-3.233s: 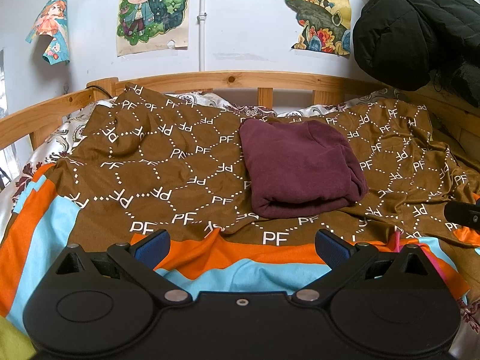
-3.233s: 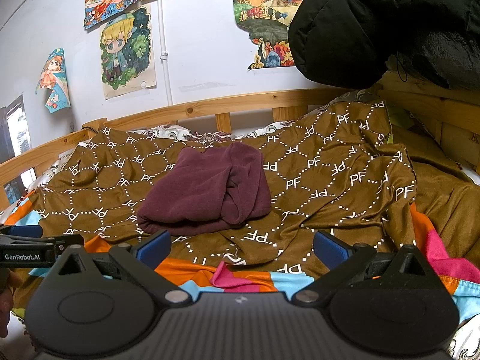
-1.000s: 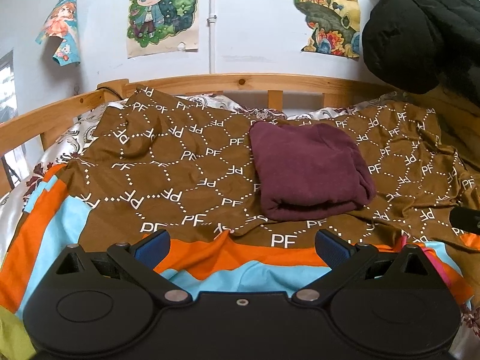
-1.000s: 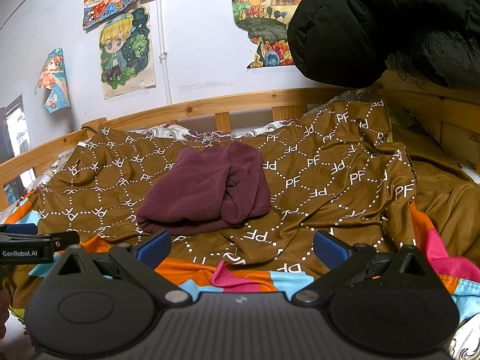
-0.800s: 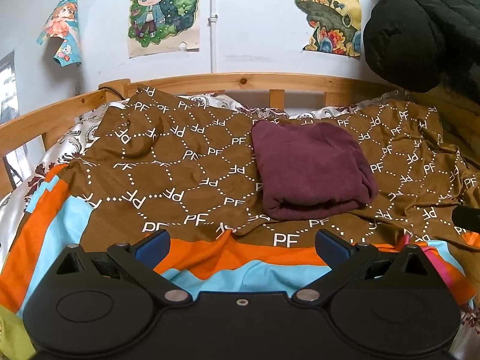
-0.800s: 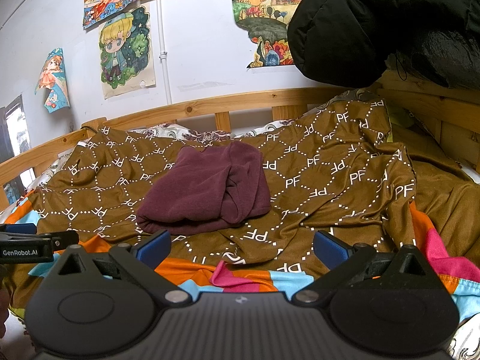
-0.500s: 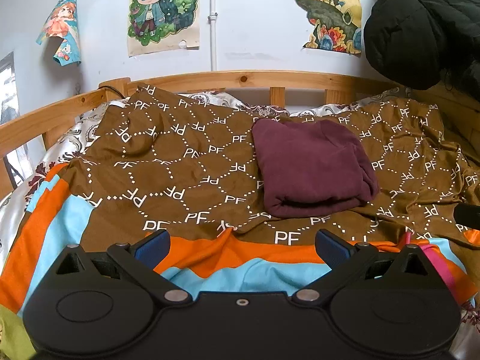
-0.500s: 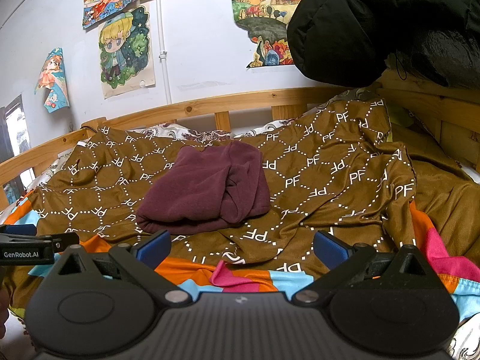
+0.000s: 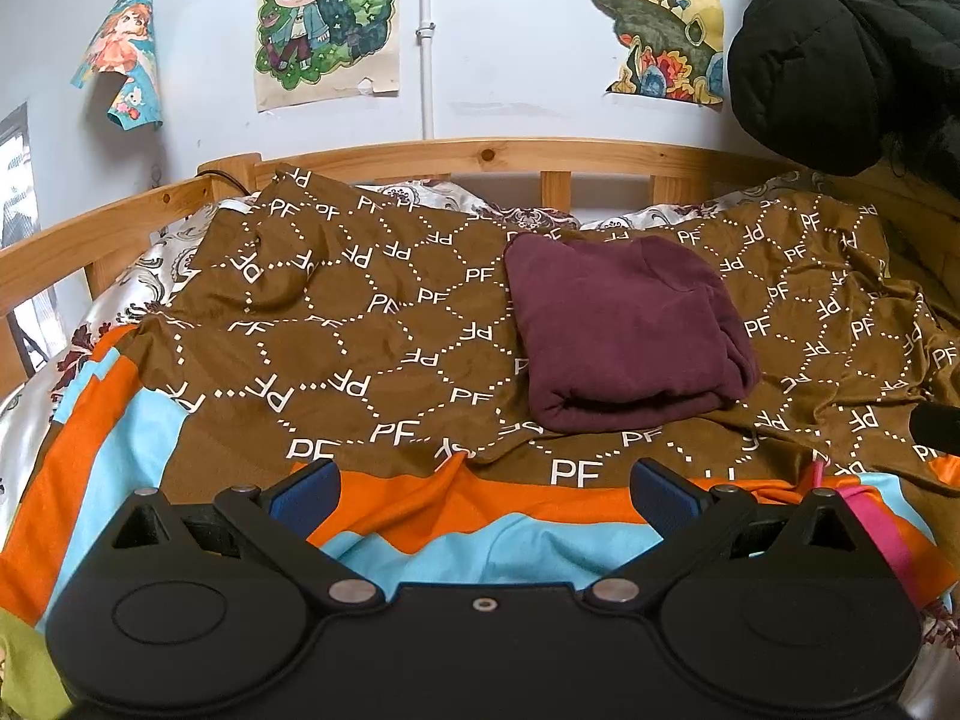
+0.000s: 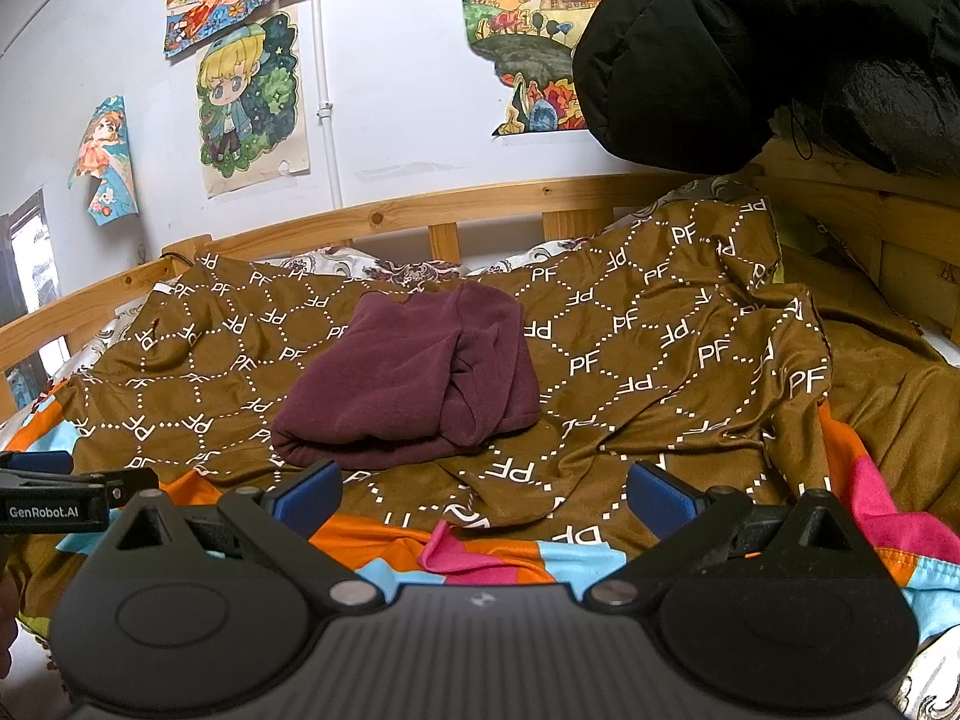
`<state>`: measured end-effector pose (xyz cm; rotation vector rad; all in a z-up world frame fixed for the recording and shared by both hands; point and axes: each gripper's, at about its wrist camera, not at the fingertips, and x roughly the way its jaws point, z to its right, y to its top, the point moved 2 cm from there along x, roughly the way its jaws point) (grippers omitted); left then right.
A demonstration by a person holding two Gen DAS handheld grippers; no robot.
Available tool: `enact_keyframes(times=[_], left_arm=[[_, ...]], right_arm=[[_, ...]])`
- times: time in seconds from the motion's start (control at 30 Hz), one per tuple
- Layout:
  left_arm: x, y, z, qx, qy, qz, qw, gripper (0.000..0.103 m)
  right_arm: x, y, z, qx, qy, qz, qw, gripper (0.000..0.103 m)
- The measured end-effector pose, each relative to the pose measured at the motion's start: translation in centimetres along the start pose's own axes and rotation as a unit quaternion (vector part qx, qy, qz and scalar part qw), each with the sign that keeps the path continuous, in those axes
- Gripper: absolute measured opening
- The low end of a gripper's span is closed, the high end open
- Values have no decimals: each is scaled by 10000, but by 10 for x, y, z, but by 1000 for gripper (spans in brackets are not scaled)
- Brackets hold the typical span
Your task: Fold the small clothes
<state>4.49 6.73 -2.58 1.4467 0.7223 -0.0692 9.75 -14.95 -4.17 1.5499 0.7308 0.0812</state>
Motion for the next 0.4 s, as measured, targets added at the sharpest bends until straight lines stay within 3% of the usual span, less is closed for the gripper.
enact_keyframes(times=[0.4], left_arm=[[0, -1, 3, 20, -14, -23, 10000, 102]], right_arm=[[1, 0, 1, 34, 2, -22, 10000, 103]])
